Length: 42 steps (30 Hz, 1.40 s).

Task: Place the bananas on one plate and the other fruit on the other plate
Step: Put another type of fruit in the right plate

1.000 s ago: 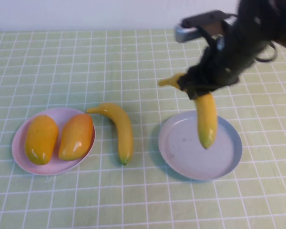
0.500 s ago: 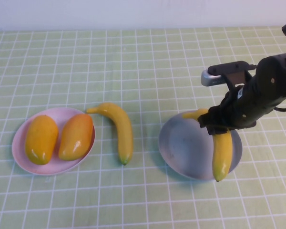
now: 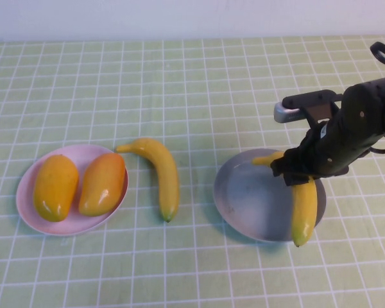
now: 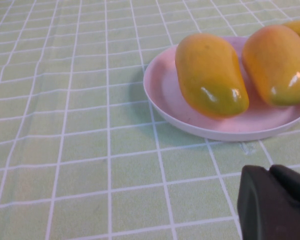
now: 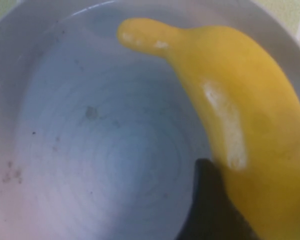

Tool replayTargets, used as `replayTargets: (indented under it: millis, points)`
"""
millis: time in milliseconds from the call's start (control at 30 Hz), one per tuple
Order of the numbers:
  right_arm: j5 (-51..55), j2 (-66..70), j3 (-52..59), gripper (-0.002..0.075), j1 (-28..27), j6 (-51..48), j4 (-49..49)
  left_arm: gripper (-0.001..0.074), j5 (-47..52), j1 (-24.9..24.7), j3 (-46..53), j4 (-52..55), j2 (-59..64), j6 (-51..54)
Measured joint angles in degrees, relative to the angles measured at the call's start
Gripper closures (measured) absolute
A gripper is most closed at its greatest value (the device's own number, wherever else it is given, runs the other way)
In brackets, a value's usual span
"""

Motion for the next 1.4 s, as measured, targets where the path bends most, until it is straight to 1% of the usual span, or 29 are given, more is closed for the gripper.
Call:
replayTargets:
  millis: [233, 433, 533, 700, 800, 933, 1200, 1400]
  points:
    - [0.74, 0.00, -1.10, 0.0310, 0.00, 0.05, -0.22, 0.0739, 0.00, 0.00, 0.00, 0.00, 0.00, 0.00]
    - [5.92, 0.00, -6.44, 0.0295, 0.81, 0.19, -0.22, 0.0739, 0.00, 0.00, 0.00, 0.00, 0.00, 0.00]
    - [6.58, 0.00, -10.18, 0.0296, 3.42, 0.27, 1.20, 0.0739, 0.00, 0.00, 0.00, 0.00, 0.00, 0.00]
    - [6.34, 1.73, -17.19, 0.0296, 10.23, 0.27, 3.94, 0.0739, 0.00, 0.00, 0.00, 0.00, 0.00, 0.00]
    - [6.34, 5.22, -22.04, 0.0296, 14.04, -0.46, 5.73, 0.0739, 0.00, 0.00, 0.00, 0.00, 0.00, 0.00]
    - [7.44, 11.64, -29.01, 0.0296, 16.60, -2.13, 6.42, 0.0739, 0.00, 0.00, 0.00, 0.00, 0.00, 0.00]
    - [11.63, 24.53, -43.35, 0.0296, 17.22, -2.40, 5.72, 0.0739, 0.00, 0.00, 0.00, 0.00, 0.00, 0.00]
    - [14.68, 30.29, -49.20, 0.0296, 17.22, -2.45, 5.37, 0.0739, 0.00, 0.00, 0.00, 0.00, 0.00, 0.00]
